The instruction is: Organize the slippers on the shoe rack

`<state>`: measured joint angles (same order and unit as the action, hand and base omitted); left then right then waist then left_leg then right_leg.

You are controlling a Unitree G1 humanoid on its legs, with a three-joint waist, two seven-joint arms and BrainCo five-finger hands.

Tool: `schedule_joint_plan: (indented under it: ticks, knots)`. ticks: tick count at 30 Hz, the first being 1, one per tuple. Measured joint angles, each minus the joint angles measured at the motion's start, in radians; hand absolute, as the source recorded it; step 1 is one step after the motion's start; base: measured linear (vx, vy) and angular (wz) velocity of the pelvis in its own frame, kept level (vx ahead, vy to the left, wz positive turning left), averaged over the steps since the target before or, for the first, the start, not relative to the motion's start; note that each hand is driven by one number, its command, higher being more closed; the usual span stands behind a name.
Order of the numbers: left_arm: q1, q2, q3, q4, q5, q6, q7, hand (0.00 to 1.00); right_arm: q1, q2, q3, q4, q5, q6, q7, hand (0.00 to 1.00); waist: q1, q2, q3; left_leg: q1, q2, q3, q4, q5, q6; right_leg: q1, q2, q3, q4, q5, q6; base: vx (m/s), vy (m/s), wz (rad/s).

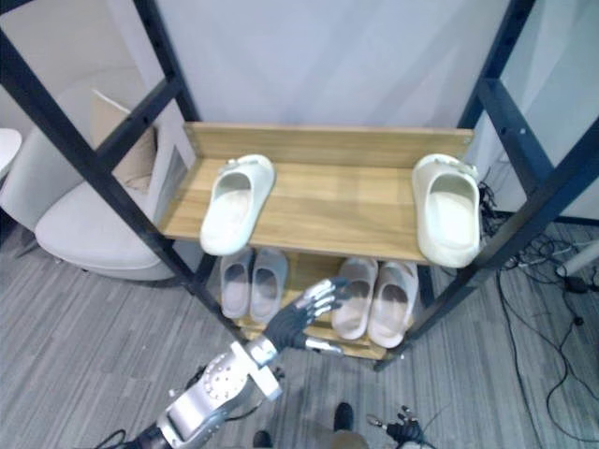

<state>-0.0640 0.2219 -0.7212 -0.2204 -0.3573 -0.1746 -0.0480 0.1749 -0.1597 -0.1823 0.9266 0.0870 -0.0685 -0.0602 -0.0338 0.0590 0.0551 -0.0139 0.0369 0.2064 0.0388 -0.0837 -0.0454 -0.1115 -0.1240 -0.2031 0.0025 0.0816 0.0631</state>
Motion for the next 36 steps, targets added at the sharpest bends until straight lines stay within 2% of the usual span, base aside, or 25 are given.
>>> schedule_joint_plan:
  ticks: [6,9,12,14,17,20,25,31,36]
  knots:
    - [-0.01,-0.007,0.133,-0.171,0.004,-0.055,0.1,0.0,0.023,-0.01,0.009,0.0,-0.008,-0.001,0.0,0.0,0.006,0.001,-0.019,0.015,0.0,0.002,0.0,-0.005,0.001,0.003,0.0,0.004,0.014,-0.01,0.002,0.02,0.006,0.0]
    - [-0.055,-0.009,0.174,-0.181,0.021,-0.06,0.14,0.0,0.035,-0.014,0.009,0.0,-0.009,-0.001,0.0,0.0,0.016,-0.003,-0.03,0.015,-0.001,0.002,0.001,-0.007,0.002,0.007,-0.001,0.005,0.015,-0.01,0.002,0.0,0.0,0.0]
    - [-0.116,-0.002,0.224,-0.159,0.088,-0.059,0.182,0.0,0.035,-0.02,0.009,0.001,-0.009,-0.001,0.0,0.0,0.017,-0.003,-0.03,0.015,-0.002,0.001,0.004,-0.007,0.003,0.009,-0.003,0.004,0.019,-0.01,0.003,0.0,0.0,0.0]
    - [-0.205,0.001,0.284,-0.085,0.164,-0.055,0.218,0.0,0.035,-0.029,0.009,0.001,-0.009,0.0,0.001,0.0,0.016,-0.004,-0.03,0.015,-0.003,0.0,0.009,-0.006,0.003,0.009,-0.004,0.004,0.025,-0.01,0.003,-0.02,0.002,0.0]
    - [-0.304,0.025,0.326,0.027,0.216,-0.052,0.252,0.0,0.036,-0.042,0.008,0.002,-0.009,0.0,0.0,0.0,0.013,-0.004,-0.031,0.015,-0.003,-0.002,0.01,-0.006,0.004,0.009,-0.005,0.004,0.027,-0.011,0.002,-0.03,0.0,0.0]
    - [-0.376,0.073,0.349,0.157,0.235,-0.042,0.27,0.0,0.034,-0.041,0.009,0.002,-0.009,0.002,0.001,0.0,-0.003,-0.006,-0.034,0.016,-0.003,-0.007,0.005,-0.004,0.004,0.01,-0.004,-0.003,0.015,-0.01,0.0,-0.01,-0.006,0.03]
    - [-0.45,0.163,0.377,0.392,0.25,0.006,0.303,0.0,0.023,-0.041,0.007,0.002,-0.007,0.006,-0.001,0.0,-0.032,-0.005,-0.037,0.016,-0.004,-0.007,-0.008,0.006,0.003,0.026,0.003,-0.007,-0.037,0.018,-0.008,0.0,-0.004,0.0]
    - [-0.548,0.246,0.38,0.54,0.288,0.034,0.309,0.0,0.019,-0.036,-0.002,0.002,-0.006,0.008,-0.012,0.0,-0.039,-0.006,-0.035,0.015,-0.009,-0.005,-0.023,0.011,0.002,0.028,0.004,-0.006,-0.064,0.029,-0.003,0.03,0.002,-0.01]
    - [-0.597,0.307,0.382,0.599,0.319,0.056,0.309,0.0,0.012,-0.026,-0.01,0.002,-0.002,0.008,-0.02,0.0,-0.045,-0.006,-0.026,0.015,-0.014,-0.004,-0.031,0.01,0.002,0.026,0.005,-0.003,-0.07,0.029,-0.002,0.04,0.008,-0.02]
